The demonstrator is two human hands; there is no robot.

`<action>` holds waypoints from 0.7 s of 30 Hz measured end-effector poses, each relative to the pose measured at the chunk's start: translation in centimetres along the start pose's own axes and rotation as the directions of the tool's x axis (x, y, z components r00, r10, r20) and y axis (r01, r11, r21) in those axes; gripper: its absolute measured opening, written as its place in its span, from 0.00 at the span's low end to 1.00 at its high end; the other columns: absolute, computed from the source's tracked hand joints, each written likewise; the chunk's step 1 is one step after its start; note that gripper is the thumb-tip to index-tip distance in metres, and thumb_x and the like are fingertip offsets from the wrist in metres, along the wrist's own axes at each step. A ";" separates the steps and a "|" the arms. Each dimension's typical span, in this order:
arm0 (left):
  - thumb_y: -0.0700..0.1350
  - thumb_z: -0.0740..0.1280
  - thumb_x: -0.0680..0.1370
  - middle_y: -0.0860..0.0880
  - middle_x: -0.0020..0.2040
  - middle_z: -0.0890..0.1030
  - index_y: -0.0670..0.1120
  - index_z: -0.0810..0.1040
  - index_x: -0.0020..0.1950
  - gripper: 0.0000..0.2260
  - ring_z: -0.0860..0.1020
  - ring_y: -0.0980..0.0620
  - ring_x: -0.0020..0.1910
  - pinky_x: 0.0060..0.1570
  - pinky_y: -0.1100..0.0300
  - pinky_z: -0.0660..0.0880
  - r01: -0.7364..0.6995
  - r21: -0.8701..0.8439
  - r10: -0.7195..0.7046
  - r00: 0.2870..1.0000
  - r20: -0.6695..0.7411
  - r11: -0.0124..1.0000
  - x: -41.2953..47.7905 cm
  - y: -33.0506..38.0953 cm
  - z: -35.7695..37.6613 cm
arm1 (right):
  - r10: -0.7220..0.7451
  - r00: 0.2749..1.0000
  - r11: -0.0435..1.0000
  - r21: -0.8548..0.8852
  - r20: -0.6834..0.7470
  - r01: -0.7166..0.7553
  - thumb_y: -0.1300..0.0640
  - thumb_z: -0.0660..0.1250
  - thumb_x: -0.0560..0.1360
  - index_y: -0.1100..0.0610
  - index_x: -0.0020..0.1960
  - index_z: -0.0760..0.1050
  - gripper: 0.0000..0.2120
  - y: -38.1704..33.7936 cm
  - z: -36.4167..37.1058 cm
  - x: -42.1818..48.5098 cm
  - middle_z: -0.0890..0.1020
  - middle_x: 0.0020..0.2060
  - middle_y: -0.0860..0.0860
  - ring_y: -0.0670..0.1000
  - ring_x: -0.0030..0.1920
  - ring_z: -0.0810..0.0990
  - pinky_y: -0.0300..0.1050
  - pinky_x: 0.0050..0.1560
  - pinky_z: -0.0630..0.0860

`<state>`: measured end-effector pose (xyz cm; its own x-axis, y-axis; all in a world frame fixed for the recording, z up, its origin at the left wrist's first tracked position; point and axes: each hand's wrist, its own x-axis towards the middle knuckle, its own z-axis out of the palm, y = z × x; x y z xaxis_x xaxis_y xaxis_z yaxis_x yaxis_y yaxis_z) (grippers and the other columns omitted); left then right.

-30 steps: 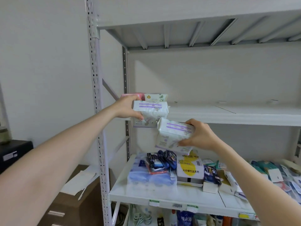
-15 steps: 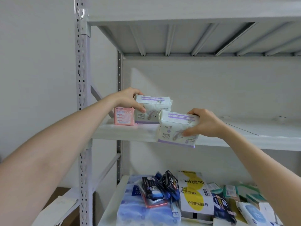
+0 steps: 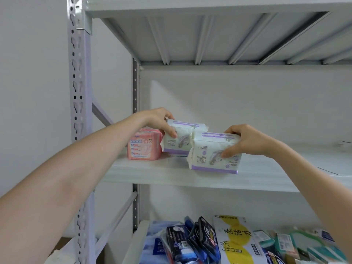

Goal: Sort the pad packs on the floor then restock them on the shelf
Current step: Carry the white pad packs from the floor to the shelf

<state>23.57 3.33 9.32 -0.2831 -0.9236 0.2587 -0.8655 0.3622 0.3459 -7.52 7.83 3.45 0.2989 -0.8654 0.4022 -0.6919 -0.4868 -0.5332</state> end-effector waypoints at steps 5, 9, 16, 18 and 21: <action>0.54 0.81 0.63 0.53 0.47 0.85 0.51 0.78 0.60 0.28 0.84 0.56 0.44 0.44 0.62 0.75 0.012 0.026 -0.014 0.996 0.083 1.000 2.3 -1.2 0.9 | 0.018 0.999 0.999 0.039 0.050 -0.020 0.56 0.83 0.57 0.52 0.51 0.78 0.26 0.9 0.3 1.5 0.85 0.43 0.48 0.46 0.41 0.84 0.40 0.43 0.80; 0.57 0.81 0.60 0.55 0.48 0.85 0.54 0.79 0.61 0.30 0.83 0.56 0.48 0.56 0.57 0.76 0.020 0.067 -0.029 0.990 0.136 0.998 3.5 -1.8 1.1 | 0.030 0.995 0.996 0.082 0.090 -0.038 0.58 0.82 0.59 0.52 0.52 0.78 0.24 1.3 0.3 2.3 0.85 0.44 0.49 0.45 0.39 0.85 0.35 0.35 0.78; 0.65 0.80 0.52 0.55 0.63 0.77 0.56 0.72 0.70 0.48 0.74 0.54 0.64 0.68 0.53 0.68 0.059 0.127 -0.080 0.983 0.168 0.990 2.7 -3.1 0.8 | 0.040 0.994 0.987 0.154 0.100 -0.055 0.56 0.82 0.60 0.51 0.54 0.78 0.25 1.7 1.6 3.2 0.85 0.45 0.49 0.47 0.42 0.85 0.42 0.42 0.82; 0.66 0.79 0.50 0.55 0.66 0.75 0.56 0.70 0.71 0.51 0.73 0.54 0.66 0.69 0.53 0.68 0.051 0.109 -0.071 0.979 0.191 0.993 1.9 -3.2 0.4 | 0.037 0.995 0.983 0.178 0.093 -0.053 0.55 0.82 0.60 0.51 0.55 0.77 0.25 1.6 2.0 3.3 0.85 0.46 0.49 0.47 0.43 0.85 0.45 0.46 0.82; 0.69 0.79 0.48 0.56 0.69 0.73 0.54 0.67 0.74 0.56 0.71 0.56 0.68 0.70 0.52 0.66 0.034 0.071 -0.048 0.977 0.208 0.997 0.6 -3.0 0.1 | 0.037 0.996 0.975 0.215 0.080 -0.054 0.55 0.82 0.60 0.52 0.57 0.77 0.27 1.5 2.6 3.3 0.85 0.47 0.50 0.48 0.44 0.85 0.47 0.48 0.83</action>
<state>25.98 1.70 8.34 -0.3209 -0.9459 0.0489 -0.9018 0.3209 0.2894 -5.90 3.93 2.00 0.3242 -0.8896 0.3216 -0.5495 -0.4538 -0.7015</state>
